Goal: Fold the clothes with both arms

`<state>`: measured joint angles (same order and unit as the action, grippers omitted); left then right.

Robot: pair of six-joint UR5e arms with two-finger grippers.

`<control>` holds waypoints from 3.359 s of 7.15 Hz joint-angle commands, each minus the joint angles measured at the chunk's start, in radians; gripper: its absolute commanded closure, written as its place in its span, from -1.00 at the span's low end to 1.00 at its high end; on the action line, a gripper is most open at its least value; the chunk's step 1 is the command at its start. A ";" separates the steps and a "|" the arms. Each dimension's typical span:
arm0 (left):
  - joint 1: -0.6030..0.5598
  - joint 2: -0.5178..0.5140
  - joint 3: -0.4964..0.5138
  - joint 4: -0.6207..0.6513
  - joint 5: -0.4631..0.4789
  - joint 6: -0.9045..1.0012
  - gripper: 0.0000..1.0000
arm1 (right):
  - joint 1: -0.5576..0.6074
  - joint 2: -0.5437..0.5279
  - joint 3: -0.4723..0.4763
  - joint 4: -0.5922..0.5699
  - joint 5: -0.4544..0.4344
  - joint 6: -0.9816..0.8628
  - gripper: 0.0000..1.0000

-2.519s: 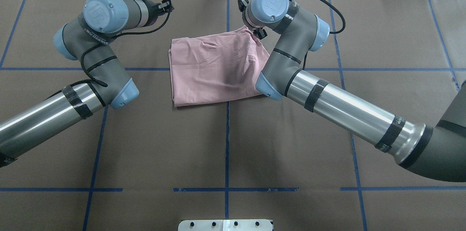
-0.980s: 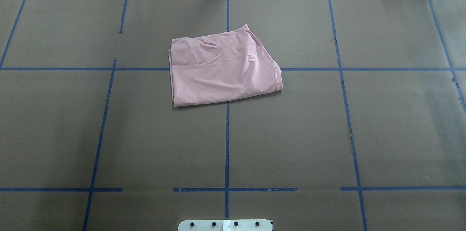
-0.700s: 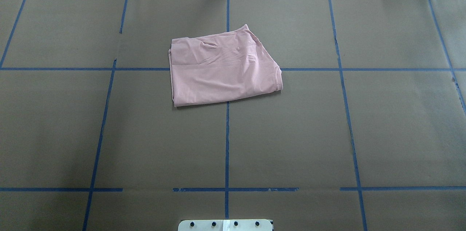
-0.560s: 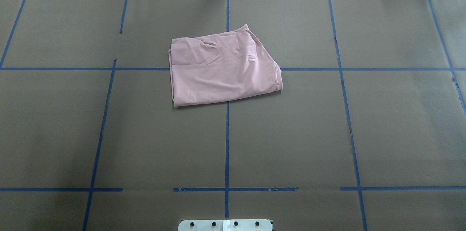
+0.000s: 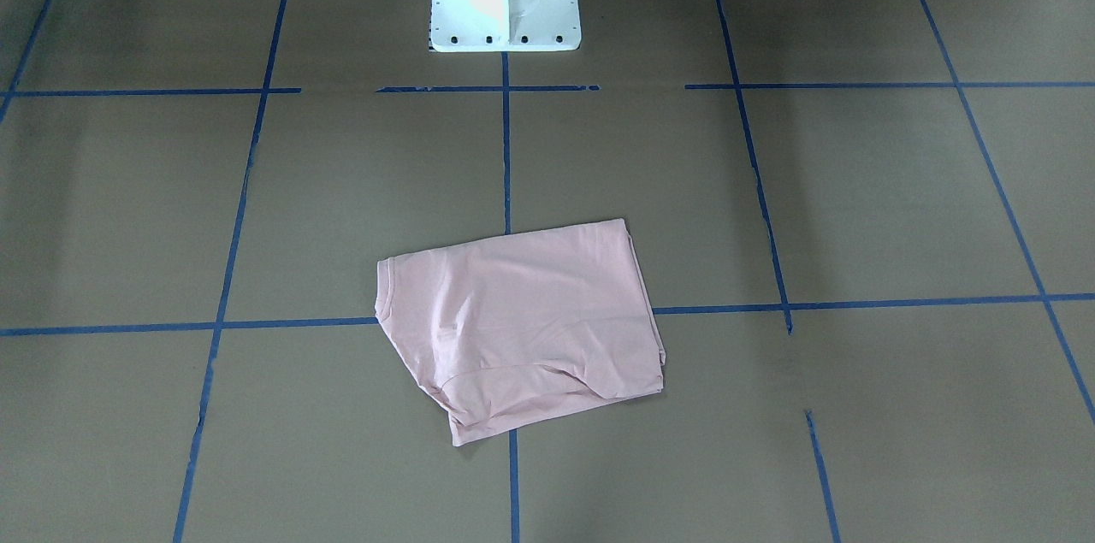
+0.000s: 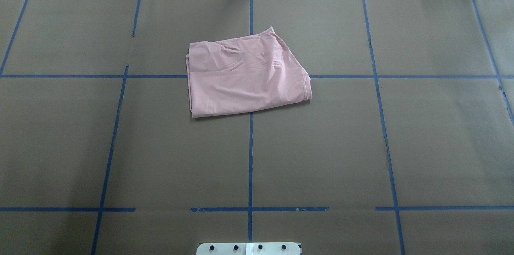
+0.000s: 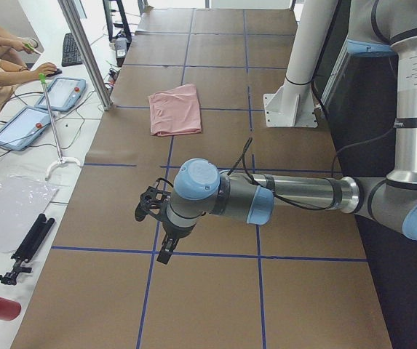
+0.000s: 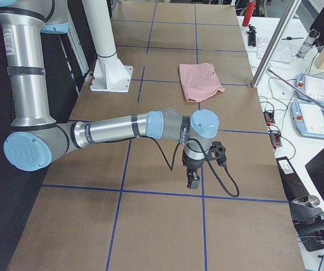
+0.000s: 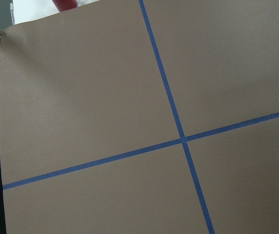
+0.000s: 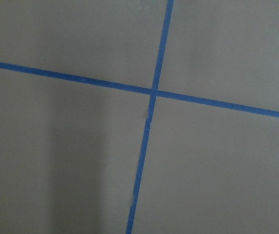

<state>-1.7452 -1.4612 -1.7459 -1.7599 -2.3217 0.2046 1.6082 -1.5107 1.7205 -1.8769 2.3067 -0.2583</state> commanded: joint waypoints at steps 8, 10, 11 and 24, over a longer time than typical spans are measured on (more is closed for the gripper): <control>0.124 0.009 -0.009 0.028 0.090 -0.070 -1.00 | -0.017 -0.005 -0.077 0.059 0.008 0.002 -1.00; 0.144 0.009 -0.027 0.034 0.070 -0.071 -1.00 | -0.019 -0.037 -0.085 0.104 0.013 -0.004 -1.00; 0.160 -0.010 -0.047 0.118 0.068 -0.070 -1.00 | -0.027 -0.042 -0.091 0.105 0.025 -0.013 -1.00; 0.170 -0.001 -0.041 0.105 0.013 -0.054 -1.00 | -0.071 -0.051 -0.119 0.182 0.083 -0.001 -1.00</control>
<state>-1.5762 -1.4617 -1.7975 -1.6542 -2.3092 0.1490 1.5374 -1.5627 1.6011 -1.6952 2.3894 -0.2592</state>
